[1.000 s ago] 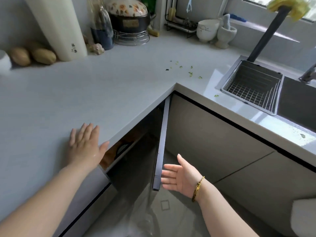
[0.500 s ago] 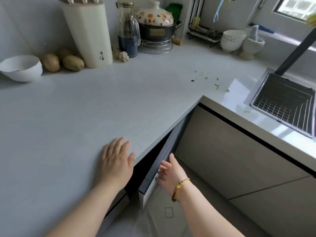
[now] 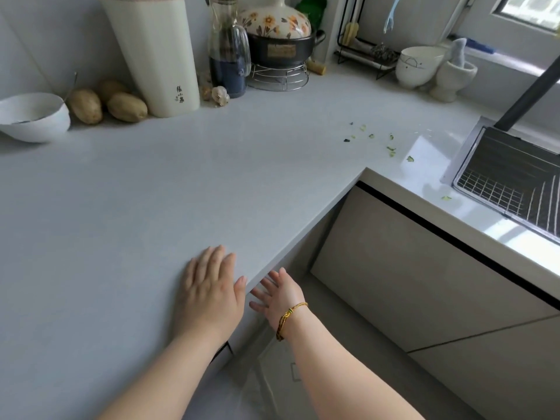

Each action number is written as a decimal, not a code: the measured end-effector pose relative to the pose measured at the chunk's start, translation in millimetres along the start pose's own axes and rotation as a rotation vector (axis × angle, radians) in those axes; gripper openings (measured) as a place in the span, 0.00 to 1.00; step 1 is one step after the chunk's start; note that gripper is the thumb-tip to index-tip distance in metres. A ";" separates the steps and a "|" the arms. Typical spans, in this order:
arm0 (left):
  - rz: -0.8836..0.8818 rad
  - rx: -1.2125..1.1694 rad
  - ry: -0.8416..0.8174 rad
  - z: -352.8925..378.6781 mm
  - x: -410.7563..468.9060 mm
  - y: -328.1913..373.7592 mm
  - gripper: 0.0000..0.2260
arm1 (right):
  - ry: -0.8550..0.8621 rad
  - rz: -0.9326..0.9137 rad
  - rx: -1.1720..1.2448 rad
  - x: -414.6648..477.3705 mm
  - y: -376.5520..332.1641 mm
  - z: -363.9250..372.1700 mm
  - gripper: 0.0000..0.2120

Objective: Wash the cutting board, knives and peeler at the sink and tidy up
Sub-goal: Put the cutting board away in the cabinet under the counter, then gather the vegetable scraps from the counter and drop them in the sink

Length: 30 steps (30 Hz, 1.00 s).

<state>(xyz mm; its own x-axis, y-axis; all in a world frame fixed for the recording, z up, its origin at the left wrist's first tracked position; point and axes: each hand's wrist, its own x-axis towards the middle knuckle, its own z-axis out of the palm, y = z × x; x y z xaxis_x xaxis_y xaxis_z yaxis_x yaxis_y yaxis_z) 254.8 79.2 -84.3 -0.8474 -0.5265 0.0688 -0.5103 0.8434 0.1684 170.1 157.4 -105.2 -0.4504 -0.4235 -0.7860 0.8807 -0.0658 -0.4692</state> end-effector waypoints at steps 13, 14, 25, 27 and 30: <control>-0.063 -0.106 0.004 -19.3 17.1 10.6 0.09 | 0.121 -0.052 -0.446 -15.7 -58.0 -49.3 0.06; -0.090 -0.148 0.035 -23.5 26.6 17.8 0.10 | 0.141 -0.091 -0.447 -17.0 -69.0 -57.9 0.05; -0.122 -0.315 0.138 -18.2 188.2 126.6 0.13 | 0.063 -0.551 -0.824 -5.6 -240.4 -96.1 0.07; -0.160 -0.302 0.120 -11.5 218.4 143.1 0.15 | 0.049 -0.583 -0.896 2.9 -273.7 -101.1 0.07; -0.238 -0.278 0.083 1.6 256.4 157.2 0.19 | 0.018 -0.600 -1.010 15.7 -316.6 -109.6 0.08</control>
<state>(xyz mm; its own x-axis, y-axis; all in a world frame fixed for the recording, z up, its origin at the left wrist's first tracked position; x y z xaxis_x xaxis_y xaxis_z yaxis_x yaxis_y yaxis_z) -42.9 76.9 -41.7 -0.6891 -0.7209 0.0733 -0.6225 0.6407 0.4495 -131.9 270.6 -13.1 -0.7626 -0.5552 -0.3319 0.0133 0.4995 -0.8662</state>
